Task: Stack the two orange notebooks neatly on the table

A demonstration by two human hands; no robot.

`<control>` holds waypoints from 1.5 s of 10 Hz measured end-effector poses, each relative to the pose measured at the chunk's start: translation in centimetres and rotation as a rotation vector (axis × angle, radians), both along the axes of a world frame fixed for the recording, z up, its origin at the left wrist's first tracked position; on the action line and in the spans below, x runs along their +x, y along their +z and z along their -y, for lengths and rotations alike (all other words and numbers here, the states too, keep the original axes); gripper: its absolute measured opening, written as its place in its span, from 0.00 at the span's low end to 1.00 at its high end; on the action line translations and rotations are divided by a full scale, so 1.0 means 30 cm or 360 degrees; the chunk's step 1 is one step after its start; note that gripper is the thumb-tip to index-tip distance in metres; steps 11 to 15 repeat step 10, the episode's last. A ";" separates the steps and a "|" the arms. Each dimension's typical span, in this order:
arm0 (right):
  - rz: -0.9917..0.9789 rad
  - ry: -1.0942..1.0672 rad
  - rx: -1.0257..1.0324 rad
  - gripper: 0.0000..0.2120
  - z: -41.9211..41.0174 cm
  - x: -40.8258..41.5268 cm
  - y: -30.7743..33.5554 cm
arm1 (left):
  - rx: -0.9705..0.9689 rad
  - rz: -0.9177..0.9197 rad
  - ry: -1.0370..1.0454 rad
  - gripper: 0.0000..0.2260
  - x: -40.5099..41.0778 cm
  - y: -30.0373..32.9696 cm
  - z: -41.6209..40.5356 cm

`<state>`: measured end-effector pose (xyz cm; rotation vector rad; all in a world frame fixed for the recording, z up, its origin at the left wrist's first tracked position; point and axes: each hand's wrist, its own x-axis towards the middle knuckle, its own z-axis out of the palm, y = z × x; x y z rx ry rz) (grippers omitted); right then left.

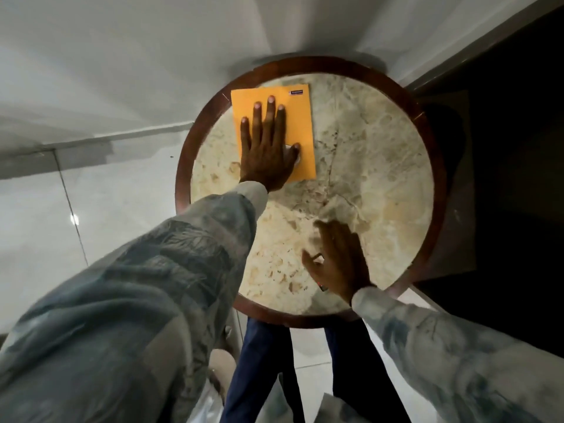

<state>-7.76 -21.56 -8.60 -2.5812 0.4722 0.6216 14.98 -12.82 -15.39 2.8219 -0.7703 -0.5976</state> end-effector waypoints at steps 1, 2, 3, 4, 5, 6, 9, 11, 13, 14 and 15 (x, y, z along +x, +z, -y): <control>-0.0157 0.0207 -0.0022 0.35 -0.032 -0.136 -0.004 | 0.0002 -0.0018 -0.0015 0.36 0.010 0.001 0.002; -0.0213 0.0145 -0.0007 0.34 -0.033 -0.173 -0.027 | -0.0005 -0.0020 -0.0027 0.36 0.016 -0.002 -0.001; -0.0044 -0.0270 0.0032 0.32 0.025 -0.076 -0.052 | 0.0014 -0.0018 -0.0031 0.37 0.013 -0.009 -0.004; 0.0148 -0.0674 -0.0001 0.28 0.137 0.149 -0.072 | 0.0025 -0.0020 -0.0031 0.37 0.018 -0.014 -0.004; 0.0372 -0.0838 -0.0008 0.28 0.262 0.388 -0.101 | 0.0007 0.0016 -0.0035 0.36 0.014 -0.030 -0.006; 0.0541 -0.0923 0.0021 0.30 0.334 0.530 -0.131 | 0.0003 0.0050 -0.0037 0.36 0.008 -0.043 -0.008; 0.0511 -0.0980 0.0104 0.37 0.328 0.553 -0.081 | 0.0130 0.0020 -0.0085 0.37 0.013 -0.009 -0.003; 0.0742 -0.1162 0.0333 0.29 0.384 0.531 0.082 | 0.0136 0.0081 -0.0129 0.36 0.012 0.117 0.009; 0.0742 -0.1162 0.0333 0.29 0.384 0.531 0.082 | 0.0136 0.0081 -0.0129 0.36 0.012 0.117 0.009; 0.0742 -0.1162 0.0333 0.29 0.384 0.531 0.082 | 0.0136 0.0081 -0.0129 0.36 0.012 0.117 0.009; 0.0742 -0.1162 0.0333 0.29 0.384 0.531 0.082 | 0.0136 0.0081 -0.0129 0.36 0.012 0.117 0.009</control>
